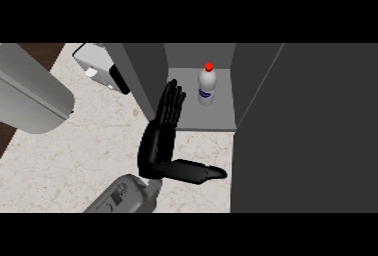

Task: Pick up the bottled water, place it into the cabinet and close the cabinet

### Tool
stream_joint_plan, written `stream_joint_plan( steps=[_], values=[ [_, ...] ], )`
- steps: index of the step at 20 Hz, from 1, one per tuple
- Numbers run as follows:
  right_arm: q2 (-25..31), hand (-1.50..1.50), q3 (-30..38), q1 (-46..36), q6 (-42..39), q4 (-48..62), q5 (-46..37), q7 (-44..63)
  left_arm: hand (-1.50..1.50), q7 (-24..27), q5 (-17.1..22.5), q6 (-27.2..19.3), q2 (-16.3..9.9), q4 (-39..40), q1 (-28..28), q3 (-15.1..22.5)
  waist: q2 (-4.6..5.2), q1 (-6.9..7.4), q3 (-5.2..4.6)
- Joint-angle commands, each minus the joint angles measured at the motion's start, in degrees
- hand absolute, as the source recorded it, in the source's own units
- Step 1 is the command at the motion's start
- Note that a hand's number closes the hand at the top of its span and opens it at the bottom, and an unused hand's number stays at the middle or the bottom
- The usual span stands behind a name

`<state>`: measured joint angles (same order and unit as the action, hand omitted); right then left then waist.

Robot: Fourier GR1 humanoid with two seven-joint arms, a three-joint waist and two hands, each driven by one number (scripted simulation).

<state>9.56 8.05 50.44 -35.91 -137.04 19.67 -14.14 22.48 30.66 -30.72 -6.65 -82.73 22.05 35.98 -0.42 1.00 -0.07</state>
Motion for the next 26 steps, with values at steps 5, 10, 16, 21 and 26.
stream_joint_plan(
  steps=[5, 10, 16, 21, 26],
  values=[
    [5.4, 1.50, -6.6, 0.8, -4.8, -9.7, -2.6, 6.7, -1.50, -0.5, -1.4, -0.8, -6.6, -13.7, -11.0, 1.3, 0.20, -0.01, -0.03],
    [5.6, 1.50, -15.2, 1.3, -5.3, -12.3, -7.1, 9.9, -1.50, 1.0, -1.4, 0.3, -10.7, -20.5, -18.8, 2.1, 0.14, -0.10, -0.10],
    [5.6, 1.50, -23.2, 0.1, -3.7, -14.9, -10.6, 13.8, -1.50, 3.1, -1.7, 0.3, -12.9, -24.2, -24.6, 1.5, 0.02, -0.29, -0.18],
    [3.3, 1.50, -32.3, -2.1, -0.6, -16.3, -15.1, 17.3, -1.50, 3.9, 0.5, 2.8, -16.1, -27.1, -27.9, -1.3, -0.07, -0.64, -0.31],
    [0.0, 1.50, -42.3, -6.5, 1.8, -12.9, -24.0, 19.4, -1.50, 7.0, 1.6, 5.0, -19.0, -29.6, -33.7, -3.5, -0.40, -0.30, -0.33]
  ],
)
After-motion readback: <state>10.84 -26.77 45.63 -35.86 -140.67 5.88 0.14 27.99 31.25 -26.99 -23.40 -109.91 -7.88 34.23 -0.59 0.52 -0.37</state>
